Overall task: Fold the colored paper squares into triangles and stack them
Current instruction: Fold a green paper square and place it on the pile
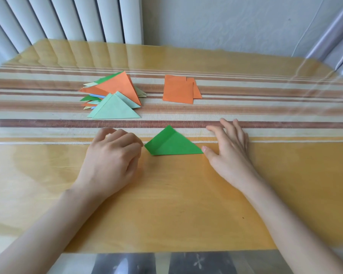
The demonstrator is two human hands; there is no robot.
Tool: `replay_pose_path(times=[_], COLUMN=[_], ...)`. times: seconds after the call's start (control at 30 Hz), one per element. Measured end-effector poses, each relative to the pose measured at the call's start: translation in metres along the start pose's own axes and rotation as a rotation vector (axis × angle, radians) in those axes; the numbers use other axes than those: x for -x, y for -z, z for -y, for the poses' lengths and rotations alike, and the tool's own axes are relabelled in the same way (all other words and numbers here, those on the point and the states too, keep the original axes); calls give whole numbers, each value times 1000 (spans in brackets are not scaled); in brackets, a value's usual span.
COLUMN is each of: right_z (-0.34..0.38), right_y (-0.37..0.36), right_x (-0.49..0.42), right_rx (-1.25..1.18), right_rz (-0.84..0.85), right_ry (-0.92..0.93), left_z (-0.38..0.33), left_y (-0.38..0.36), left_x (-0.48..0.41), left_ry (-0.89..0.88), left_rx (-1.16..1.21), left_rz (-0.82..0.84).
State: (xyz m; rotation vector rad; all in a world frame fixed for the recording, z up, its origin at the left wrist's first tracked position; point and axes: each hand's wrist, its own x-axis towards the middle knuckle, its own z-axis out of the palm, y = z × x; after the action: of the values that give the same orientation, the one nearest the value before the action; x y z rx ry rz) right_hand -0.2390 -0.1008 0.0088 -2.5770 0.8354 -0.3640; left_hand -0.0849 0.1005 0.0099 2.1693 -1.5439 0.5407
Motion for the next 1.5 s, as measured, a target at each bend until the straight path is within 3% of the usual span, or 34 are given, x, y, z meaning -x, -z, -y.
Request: replay_pose_path(times=[0.07, 0.17, 0.37, 0.6, 0.73, 0.8, 0.93, 1.1, 1.2, 1.5], right_z=[4, 20, 52, 47, 44, 47, 45, 22, 19, 16], right_y=[4, 9, -11, -15, -16, -20, -28, -19, -19, -27], right_x=[-5, -21, -54, -44, -33, -24, -14, -30, -38, -34], right_rx=[-74, -201, -13, 86, -129, -82, 56, -215, -283, -101], right_rz=[-44, 10, 261, 173, -79, -167, -252, -24, -4, -201], right_ry=[138, 323, 601, 541, 90, -58, 49, 66, 113, 423], left_z=[-6, -11, -7, 4, 2, -5, -13, -8, -8, -11], left_y=[-1, -9, -18, -13, -15, -23, -39, -44, -45, -43], left_x=[-2, -6, -4, -11, -25, -30, -31, -27, -27, -26], left_ry=[194, 408, 416, 444, 467, 460, 301, 56, 47, 87], left_rx=[73, 201, 225, 385, 441, 346, 208, 194, 158, 117], left_rz=[-42, 32, 66, 70, 115, 170, 216, 193, 219, 208])
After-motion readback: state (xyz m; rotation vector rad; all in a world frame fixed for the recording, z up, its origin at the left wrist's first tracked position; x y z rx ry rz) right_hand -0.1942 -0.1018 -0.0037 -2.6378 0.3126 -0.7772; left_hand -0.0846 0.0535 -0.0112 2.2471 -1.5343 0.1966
